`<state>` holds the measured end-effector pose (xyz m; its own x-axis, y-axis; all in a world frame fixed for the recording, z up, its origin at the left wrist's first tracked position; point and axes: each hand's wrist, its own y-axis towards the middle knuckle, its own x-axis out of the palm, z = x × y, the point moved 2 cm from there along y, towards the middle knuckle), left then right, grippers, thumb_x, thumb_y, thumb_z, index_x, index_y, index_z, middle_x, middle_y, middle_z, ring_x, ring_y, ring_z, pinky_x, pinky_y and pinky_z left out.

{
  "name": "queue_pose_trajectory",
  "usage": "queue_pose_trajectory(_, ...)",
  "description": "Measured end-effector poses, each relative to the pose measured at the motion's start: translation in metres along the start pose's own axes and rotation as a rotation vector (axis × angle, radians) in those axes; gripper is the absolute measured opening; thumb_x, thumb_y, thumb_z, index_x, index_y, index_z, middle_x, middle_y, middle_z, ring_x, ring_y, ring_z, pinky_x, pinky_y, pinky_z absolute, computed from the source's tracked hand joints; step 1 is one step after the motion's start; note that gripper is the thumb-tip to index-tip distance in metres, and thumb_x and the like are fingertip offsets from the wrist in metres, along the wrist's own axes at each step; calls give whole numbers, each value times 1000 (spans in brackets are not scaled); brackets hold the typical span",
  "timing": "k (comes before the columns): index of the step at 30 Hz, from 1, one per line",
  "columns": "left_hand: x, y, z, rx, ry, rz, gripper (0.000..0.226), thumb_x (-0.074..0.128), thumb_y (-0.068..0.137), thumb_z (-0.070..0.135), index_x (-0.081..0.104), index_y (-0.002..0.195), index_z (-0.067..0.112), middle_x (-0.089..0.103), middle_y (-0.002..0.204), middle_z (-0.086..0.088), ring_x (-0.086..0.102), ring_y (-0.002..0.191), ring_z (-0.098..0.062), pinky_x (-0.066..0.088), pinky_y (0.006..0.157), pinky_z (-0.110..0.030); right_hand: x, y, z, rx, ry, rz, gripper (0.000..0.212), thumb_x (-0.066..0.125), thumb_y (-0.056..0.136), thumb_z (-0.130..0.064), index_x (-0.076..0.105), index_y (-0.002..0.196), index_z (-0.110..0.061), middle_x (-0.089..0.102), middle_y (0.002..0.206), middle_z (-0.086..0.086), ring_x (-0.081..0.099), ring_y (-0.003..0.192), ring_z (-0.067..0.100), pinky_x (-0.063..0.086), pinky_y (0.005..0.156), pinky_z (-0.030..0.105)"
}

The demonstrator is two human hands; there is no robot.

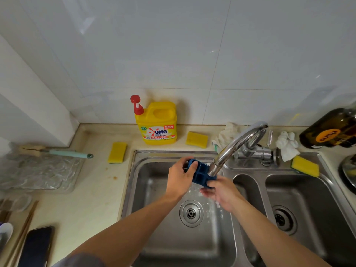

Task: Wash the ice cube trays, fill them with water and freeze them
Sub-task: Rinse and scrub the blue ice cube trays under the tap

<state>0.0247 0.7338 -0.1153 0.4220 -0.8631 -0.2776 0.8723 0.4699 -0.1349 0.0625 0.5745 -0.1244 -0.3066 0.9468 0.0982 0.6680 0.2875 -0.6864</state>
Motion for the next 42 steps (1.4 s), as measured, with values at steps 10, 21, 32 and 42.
queue_pose_trajectory(10, -5, 2, 4, -85, -88, 58, 4, 64, 98, 29, 67, 99, 31, 73, 93, 7, 71, 88, -10, 64, 74, -35, 5, 2, -3, -36, -39, -19, 16, 52, 99, 9, 63, 104, 0, 74, 93, 22, 72, 69, 27, 60, 63, 33)
queue_pose_trajectory(21, 5, -4, -1, -210, -213, -12, 14, 60, 101, 26, 67, 106, 16, 74, 95, -6, 74, 88, -20, 65, 67, -41, -10, 7, 0, -16, -93, 71, 12, 57, 98, 0, 65, 107, -3, 70, 86, 18, 67, 59, 22, 56, 58, 33)
queue_pose_trajectory(32, 11, -9, -2, -313, -314, -78, 20, 54, 104, 26, 67, 105, 10, 72, 101, -15, 74, 89, -24, 62, 64, -33, -11, 5, 2, -24, -182, 133, 14, 54, 96, -2, 66, 100, -6, 70, 78, 15, 65, 54, 21, 54, 51, 30)
queue_pose_trajectory(42, 2, 1, -1, -303, -137, -118, 26, 52, 105, 30, 70, 104, 12, 73, 98, -13, 72, 90, -29, 62, 69, -41, -13, -9, -14, -59, -115, -7, 25, 53, 96, 0, 63, 118, -6, 72, 106, 23, 72, 87, 33, 58, 62, 37)
